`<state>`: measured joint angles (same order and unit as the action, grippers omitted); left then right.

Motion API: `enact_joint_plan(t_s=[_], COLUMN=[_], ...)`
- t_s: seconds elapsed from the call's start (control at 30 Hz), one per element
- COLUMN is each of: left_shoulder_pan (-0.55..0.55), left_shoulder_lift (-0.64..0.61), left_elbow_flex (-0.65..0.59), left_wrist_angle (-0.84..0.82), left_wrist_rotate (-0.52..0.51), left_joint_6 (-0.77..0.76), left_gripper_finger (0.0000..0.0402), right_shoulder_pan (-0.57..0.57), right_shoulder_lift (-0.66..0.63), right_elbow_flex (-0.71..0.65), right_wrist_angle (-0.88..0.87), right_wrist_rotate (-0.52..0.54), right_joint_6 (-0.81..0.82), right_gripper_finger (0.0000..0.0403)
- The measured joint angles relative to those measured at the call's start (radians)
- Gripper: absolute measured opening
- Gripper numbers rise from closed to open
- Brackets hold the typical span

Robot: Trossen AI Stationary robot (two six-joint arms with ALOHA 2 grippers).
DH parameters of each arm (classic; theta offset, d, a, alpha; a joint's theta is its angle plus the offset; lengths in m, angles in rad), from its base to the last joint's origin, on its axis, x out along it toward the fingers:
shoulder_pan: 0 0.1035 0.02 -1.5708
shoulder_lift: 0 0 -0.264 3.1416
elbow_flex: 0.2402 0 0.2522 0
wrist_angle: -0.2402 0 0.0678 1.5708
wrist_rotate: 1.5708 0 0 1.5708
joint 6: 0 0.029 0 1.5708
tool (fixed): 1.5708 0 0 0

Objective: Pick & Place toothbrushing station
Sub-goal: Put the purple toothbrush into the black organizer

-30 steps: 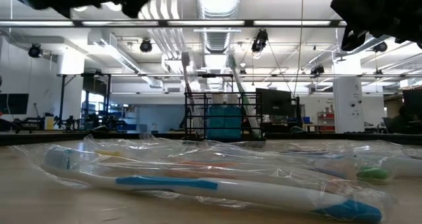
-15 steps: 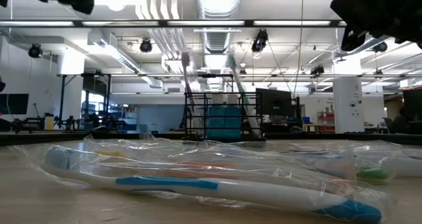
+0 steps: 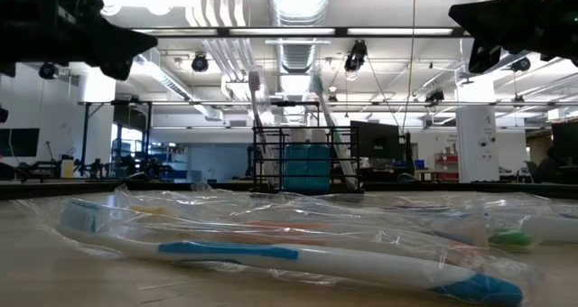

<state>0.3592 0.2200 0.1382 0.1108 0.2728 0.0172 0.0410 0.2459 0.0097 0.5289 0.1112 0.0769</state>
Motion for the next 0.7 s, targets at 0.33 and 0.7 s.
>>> enact_joint_plan(t_s=[0.33,0.7], left_shoulder_pan=[-0.001,-0.001], left_shoulder_lift=[-0.187,-0.187], left_elbow_flex=[-0.129,-0.13], left_wrist_angle=[-0.006,-0.07], left_wrist_rotate=[-0.021,-0.08], left_joint_6=[-0.028,-0.072], left_gripper_finger=[0.0002,0.0023], right_shoulder_pan=[0.0,0.008], right_shoulder_lift=[0.005,0.3], right_elbow_flex=[0.001,0.543], right_wrist_angle=[-0.003,-0.797], right_wrist_rotate=[0.148,0.158], right_joint_6=[-0.006,0.168], right_gripper_finger=[0.0008,0.0008])
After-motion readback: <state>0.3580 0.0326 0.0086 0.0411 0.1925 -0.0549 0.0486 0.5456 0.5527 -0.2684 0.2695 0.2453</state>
